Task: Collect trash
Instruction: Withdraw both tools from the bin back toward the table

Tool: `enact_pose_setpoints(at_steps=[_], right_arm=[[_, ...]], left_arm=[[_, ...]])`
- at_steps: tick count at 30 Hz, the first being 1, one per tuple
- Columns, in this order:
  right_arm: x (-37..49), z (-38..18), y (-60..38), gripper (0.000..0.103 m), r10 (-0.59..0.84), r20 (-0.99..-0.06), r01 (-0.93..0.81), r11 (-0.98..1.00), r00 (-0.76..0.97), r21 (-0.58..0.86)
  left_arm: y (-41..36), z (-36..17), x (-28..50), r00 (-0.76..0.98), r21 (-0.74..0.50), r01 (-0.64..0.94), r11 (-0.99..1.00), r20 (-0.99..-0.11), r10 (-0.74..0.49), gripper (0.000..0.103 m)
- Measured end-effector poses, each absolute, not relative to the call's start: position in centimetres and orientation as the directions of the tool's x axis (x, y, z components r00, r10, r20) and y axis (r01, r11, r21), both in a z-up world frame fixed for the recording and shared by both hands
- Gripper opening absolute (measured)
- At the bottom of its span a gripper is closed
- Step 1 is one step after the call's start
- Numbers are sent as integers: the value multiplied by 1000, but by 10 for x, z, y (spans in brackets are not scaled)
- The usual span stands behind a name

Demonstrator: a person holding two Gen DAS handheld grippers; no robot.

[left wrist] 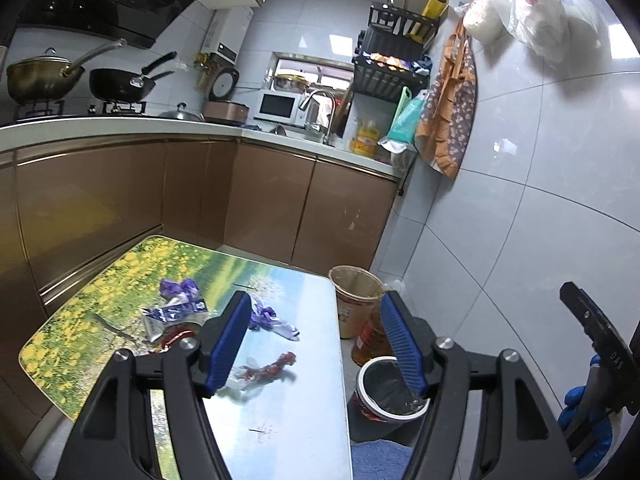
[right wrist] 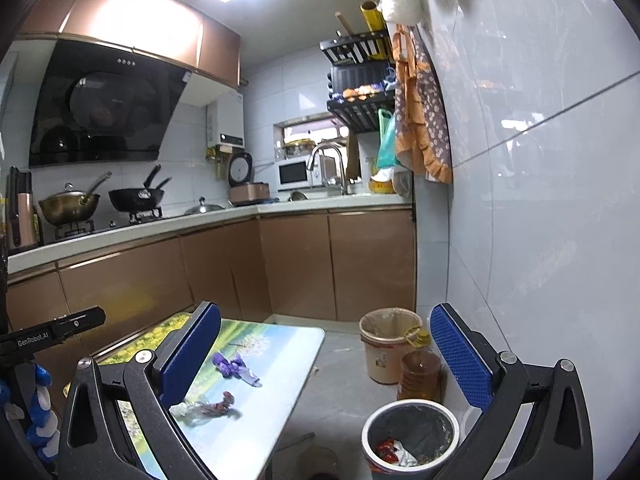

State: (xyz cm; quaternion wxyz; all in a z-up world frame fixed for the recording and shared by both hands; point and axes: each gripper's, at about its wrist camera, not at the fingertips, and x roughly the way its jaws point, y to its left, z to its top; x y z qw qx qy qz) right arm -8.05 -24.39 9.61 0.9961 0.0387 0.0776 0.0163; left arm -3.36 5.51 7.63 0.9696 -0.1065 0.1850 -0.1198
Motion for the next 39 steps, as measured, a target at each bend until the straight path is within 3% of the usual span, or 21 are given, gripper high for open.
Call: enact_pose_setpoints(at_steps=[12,23,31,39], right_arm=[[-100,107,-225,103,122,-62,-116,989,991,88],[-96,106,-223,103,164,-63,-156,981,985,112],[-75,95,-213,103,212,-122,-198,973,970,118],[-22,69,-184,102,292,-260,-263,954,920,143]], left_arm=[[82,80,-61,925,-261,149,954,-303,-227,65],[89,76,-61,930,-280,124,952,-303,-210,65],[113,64,-44,921,-278,101,955,-337,-196,65],[152,30,-15,902,-272,108,956,-377,-209,65]])
